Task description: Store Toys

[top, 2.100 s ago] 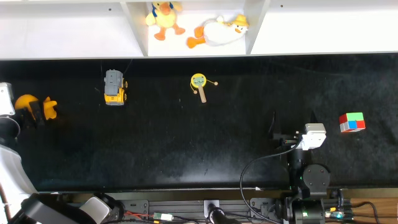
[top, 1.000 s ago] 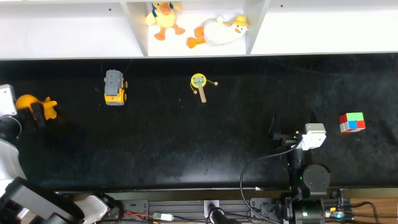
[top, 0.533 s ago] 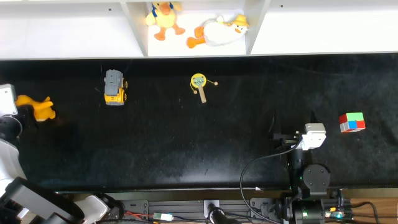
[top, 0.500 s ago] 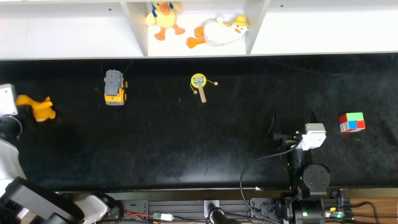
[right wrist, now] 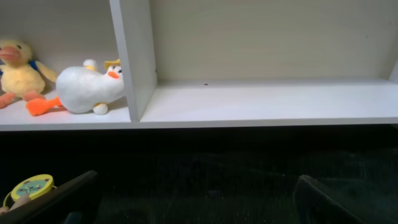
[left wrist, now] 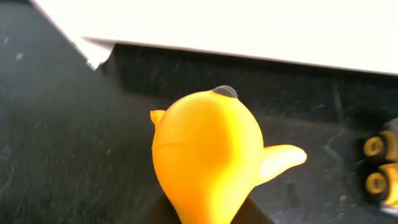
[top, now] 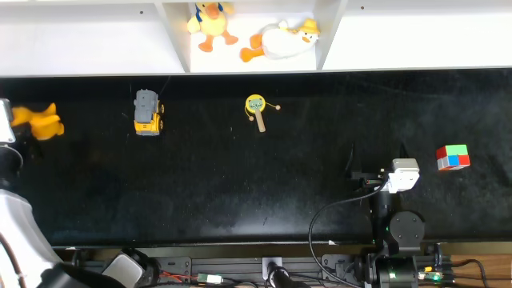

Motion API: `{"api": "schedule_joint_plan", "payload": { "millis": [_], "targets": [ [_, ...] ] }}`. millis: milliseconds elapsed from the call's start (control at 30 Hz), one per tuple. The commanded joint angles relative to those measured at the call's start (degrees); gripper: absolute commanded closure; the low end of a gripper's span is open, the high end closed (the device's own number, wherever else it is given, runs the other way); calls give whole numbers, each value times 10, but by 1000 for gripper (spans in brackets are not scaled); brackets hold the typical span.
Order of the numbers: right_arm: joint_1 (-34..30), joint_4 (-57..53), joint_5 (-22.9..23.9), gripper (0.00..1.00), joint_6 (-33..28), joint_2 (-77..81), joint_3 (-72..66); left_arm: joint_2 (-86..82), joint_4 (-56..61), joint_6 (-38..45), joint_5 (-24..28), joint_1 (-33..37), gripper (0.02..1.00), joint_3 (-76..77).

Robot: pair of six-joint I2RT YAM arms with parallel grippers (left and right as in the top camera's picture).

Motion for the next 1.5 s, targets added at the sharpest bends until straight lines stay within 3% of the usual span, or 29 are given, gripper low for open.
{"api": "schedule_joint_plan", "payload": {
  "millis": [33, 200, 567, 1067, 1500],
  "targets": [
    [-3, 3, 2, 7, 2, -6, -8, -2, 1, -25, -14, -46, 919, 38],
    [-3, 3, 2, 5, 2, -6, -8, 30, -4, -30, -86, -90, 919, 91],
    [-3, 3, 2, 5, 2, -6, -8, 174, -28, -29, -99, -127, 939, 242],
    [-3, 3, 2, 5, 2, -6, -8, 260, -31, -29, -190, -186, 936, 324],
    [-3, 3, 2, 5, 2, -6, -8, 269, -21, -44, -172, -188, 939, 324]
  ]
}}
